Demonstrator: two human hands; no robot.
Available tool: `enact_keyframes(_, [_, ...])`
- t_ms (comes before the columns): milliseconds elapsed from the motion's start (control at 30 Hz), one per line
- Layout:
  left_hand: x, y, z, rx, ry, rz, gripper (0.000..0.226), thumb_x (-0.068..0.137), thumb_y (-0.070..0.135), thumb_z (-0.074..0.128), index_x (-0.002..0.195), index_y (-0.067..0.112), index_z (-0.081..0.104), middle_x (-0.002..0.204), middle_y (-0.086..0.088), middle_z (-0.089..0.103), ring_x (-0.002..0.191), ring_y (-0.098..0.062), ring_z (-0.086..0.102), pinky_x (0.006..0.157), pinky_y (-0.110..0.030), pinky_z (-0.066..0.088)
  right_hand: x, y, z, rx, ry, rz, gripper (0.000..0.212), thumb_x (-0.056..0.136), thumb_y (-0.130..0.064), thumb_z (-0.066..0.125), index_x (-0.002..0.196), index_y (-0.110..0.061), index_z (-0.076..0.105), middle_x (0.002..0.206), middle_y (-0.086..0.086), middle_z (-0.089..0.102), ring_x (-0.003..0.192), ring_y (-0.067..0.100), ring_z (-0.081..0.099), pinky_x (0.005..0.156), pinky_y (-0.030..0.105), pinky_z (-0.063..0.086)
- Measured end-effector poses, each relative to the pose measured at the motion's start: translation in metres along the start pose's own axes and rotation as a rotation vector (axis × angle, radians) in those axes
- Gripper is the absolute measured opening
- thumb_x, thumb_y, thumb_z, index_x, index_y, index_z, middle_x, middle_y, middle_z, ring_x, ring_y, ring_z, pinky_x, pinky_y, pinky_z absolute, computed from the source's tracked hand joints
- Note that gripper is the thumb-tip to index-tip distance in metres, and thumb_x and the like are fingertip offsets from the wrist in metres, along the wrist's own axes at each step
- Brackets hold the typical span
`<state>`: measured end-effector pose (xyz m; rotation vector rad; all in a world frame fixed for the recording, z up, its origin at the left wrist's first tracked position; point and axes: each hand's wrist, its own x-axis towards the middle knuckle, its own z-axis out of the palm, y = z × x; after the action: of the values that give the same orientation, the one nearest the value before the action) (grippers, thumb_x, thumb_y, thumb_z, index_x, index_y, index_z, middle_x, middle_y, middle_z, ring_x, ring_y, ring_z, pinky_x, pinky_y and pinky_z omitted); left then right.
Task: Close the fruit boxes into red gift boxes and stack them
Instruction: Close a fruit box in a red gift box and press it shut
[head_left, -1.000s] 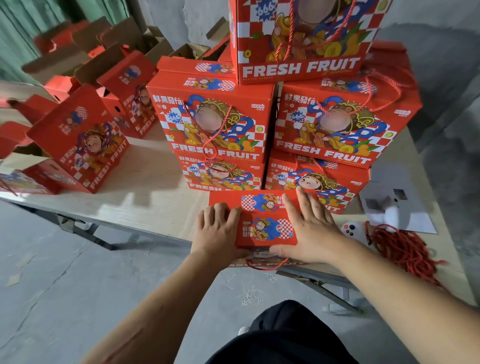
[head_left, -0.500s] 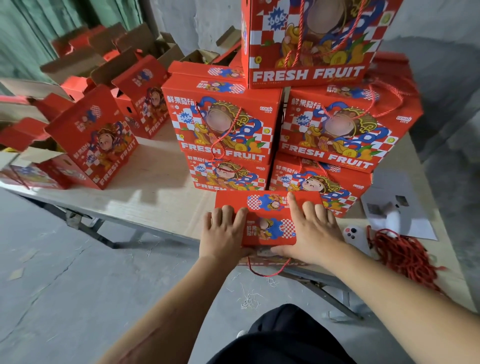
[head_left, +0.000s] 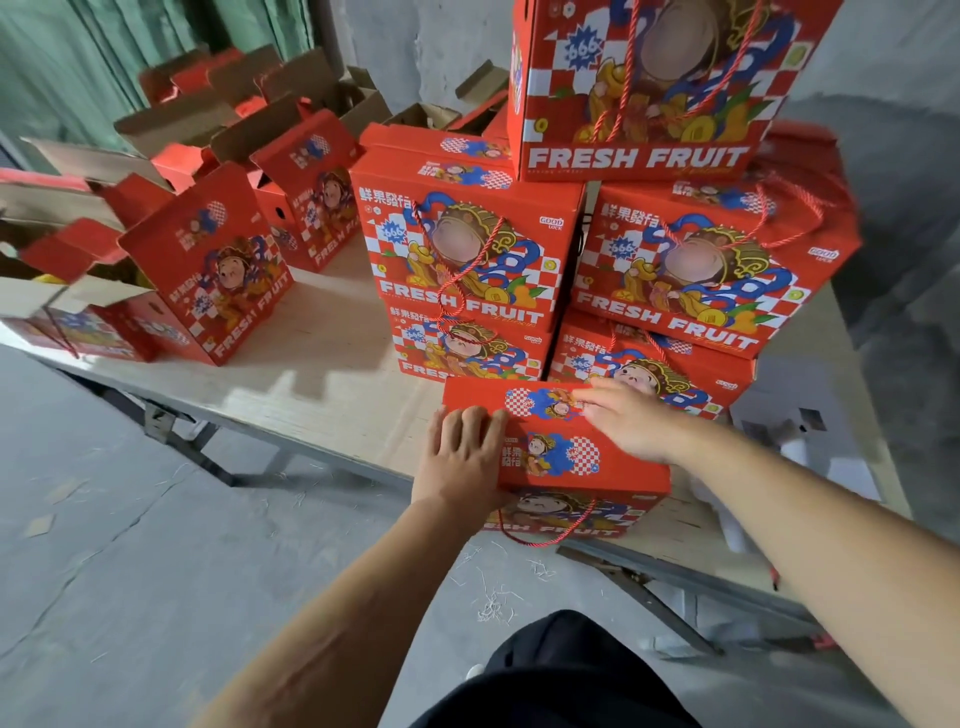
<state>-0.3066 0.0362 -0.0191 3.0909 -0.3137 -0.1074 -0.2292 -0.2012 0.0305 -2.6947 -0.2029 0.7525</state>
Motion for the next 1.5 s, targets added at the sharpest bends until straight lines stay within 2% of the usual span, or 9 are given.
enact_keyframes(167, [-0.016, -0.005, 0.013, 0.056, 0.203, 0.032, 0.103, 0.072, 0.079, 0.071, 0.149, 0.019, 0.039, 0.130, -0.008, 0.049, 0.119, -0.031, 0.049, 0.111, -0.046, 0.034, 0.006, -0.006, -0.033, -0.174, -0.120, -0.079, 0.062, 0.101, -0.047, 0.061, 0.157, -0.043, 0.037, 0.167, -0.005, 0.032, 0.148, 0.024, 0.037, 0.112, 0.039, 0.037])
enact_keyframes(300, [-0.016, -0.011, 0.016, 0.080, 0.387, 0.093, 0.104, 0.057, 0.077, 0.084, 0.139, 0.018, 0.058, 0.114, -0.009, 0.058, 0.101, -0.031, 0.058, 0.097, -0.048, 0.047, 0.011, -0.018, -0.046, -0.257, -0.191, -0.095, 0.073, 0.100, -0.045, 0.064, 0.162, -0.042, 0.025, 0.169, -0.005, 0.028, 0.149, 0.024, 0.037, 0.116, 0.040, 0.036])
enact_keyframes(467, [-0.018, 0.002, 0.018, -0.049, 0.553, 0.093, 0.092, 0.054, 0.069, 0.087, 0.131, 0.029, 0.055, 0.120, -0.002, 0.056, 0.109, -0.030, 0.049, 0.099, -0.048, 0.034, 0.018, -0.025, -0.038, -0.443, -0.302, -0.070, 0.097, 0.101, -0.030, 0.064, 0.160, -0.050, -0.009, 0.174, -0.001, 0.005, 0.155, 0.031, 0.026, 0.118, 0.043, 0.035])
enact_keyframes(900, [0.005, 0.009, 0.015, -0.128, 0.343, 0.064, 0.097, 0.058, 0.099, 0.060, 0.117, 0.022, 0.055, 0.112, -0.002, 0.052, 0.103, -0.027, 0.048, 0.097, -0.045, 0.042, 0.020, -0.018, -0.037, -0.548, -0.067, -0.249, 0.075, 0.098, -0.062, 0.055, 0.159, -0.054, 0.012, 0.157, 0.000, 0.049, 0.137, 0.033, 0.051, 0.106, 0.041, 0.043])
enact_keyframes(1033, [0.005, 0.009, 0.018, -0.105, 0.323, 0.068, 0.106, 0.063, 0.097, 0.057, 0.135, 0.019, 0.049, 0.120, -0.005, 0.055, 0.110, -0.030, 0.054, 0.104, -0.049, 0.045, 0.022, -0.017, -0.035, -0.551, -0.061, -0.233, 0.072, 0.099, -0.066, 0.051, 0.158, -0.057, 0.012, 0.155, 0.000, 0.051, 0.137, 0.033, 0.051, 0.105, 0.042, 0.044])
enact_keyframes(1167, [0.004, 0.008, 0.022, -0.076, 0.361, 0.099, 0.110, 0.064, 0.094, 0.061, 0.143, 0.019, 0.042, 0.132, -0.010, 0.053, 0.129, -0.035, 0.050, 0.123, -0.053, 0.022, 0.019, -0.013, -0.031, -0.511, 0.002, -0.204, 0.070, 0.095, -0.074, 0.048, 0.156, -0.060, 0.017, 0.159, -0.004, 0.047, 0.141, 0.033, 0.049, 0.110, 0.049, 0.042])
enact_keyframes(1300, [0.007, 0.005, 0.020, -0.059, 0.221, 0.096, 0.124, 0.071, 0.096, 0.036, 0.163, 0.016, 0.013, 0.160, -0.015, 0.025, 0.154, -0.036, 0.014, 0.127, -0.052, -0.003, 0.016, -0.001, -0.021, -0.391, 0.067, -0.081, 0.071, 0.083, -0.091, 0.033, 0.149, -0.067, 0.027, 0.160, -0.010, 0.045, 0.142, 0.033, 0.047, 0.109, 0.049, 0.041])
enact_keyframes(1400, [0.012, 0.004, 0.022, -0.064, 0.116, 0.105, 0.127, 0.070, 0.100, 0.022, 0.165, 0.020, -0.006, 0.173, -0.009, 0.009, 0.160, -0.030, 0.000, 0.127, -0.050, -0.014, 0.011, 0.008, 0.001, -0.118, 0.315, 0.077, 0.075, 0.085, -0.089, 0.011, 0.147, -0.058, 0.042, 0.152, -0.008, 0.054, 0.134, 0.030, 0.054, 0.099, 0.045, 0.048])
enact_keyframes(1500, [0.013, 0.003, 0.026, -0.056, 0.056, 0.114, 0.126, 0.072, 0.102, 0.025, 0.164, 0.024, -0.014, 0.175, -0.002, -0.005, 0.160, -0.027, -0.013, 0.125, -0.049, -0.020, 0.007, 0.013, 0.039, -0.242, 0.352, 0.003, 0.081, 0.094, -0.078, -0.003, 0.163, -0.041, 0.016, 0.171, -0.014, 0.017, 0.158, 0.015, 0.015, 0.124, 0.043, 0.021])
